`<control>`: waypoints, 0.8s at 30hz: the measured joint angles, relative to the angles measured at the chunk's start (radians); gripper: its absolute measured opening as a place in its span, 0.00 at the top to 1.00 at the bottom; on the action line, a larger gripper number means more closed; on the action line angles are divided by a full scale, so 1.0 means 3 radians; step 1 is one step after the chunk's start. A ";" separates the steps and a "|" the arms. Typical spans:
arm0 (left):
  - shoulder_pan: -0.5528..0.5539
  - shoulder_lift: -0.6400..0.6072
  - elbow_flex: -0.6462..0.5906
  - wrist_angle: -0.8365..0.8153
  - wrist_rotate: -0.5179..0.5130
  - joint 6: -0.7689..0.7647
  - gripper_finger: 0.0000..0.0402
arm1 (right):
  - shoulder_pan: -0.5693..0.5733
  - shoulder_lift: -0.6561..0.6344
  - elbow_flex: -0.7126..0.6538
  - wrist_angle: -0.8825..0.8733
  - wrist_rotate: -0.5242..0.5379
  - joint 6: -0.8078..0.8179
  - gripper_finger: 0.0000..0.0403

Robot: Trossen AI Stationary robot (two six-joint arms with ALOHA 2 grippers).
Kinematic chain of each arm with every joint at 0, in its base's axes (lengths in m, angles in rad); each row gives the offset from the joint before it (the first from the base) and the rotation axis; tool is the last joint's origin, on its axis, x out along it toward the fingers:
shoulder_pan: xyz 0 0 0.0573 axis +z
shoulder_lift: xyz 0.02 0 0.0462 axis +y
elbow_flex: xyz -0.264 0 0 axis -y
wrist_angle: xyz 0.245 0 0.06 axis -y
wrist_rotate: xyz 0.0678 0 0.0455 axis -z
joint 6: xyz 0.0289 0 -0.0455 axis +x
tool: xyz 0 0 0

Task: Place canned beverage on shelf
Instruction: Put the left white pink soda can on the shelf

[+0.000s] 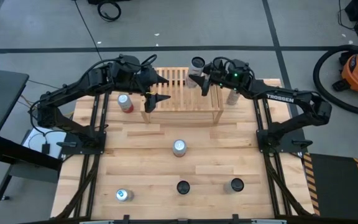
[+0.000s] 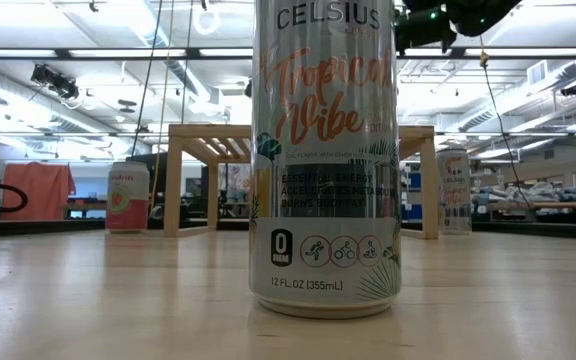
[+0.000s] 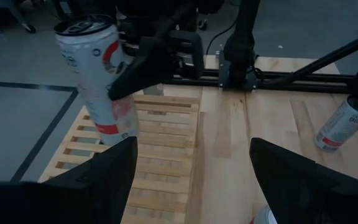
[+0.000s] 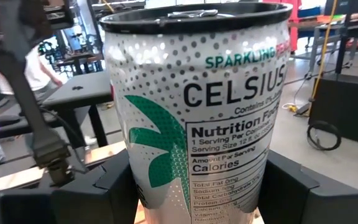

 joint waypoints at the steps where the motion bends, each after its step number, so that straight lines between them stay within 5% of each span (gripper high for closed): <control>1: 0.0001 0.0000 0.0000 0.0000 0.0001 0.0000 0.22 | 0.0021 -0.0029 -0.0005 -0.0028 0.0016 0.0016 0.38; 24: 0.0001 0.0000 0.0000 0.0004 0.0001 0.0002 0.22 | 0.0435 -0.0176 -0.0015 -0.0546 0.0762 -0.0128 0.38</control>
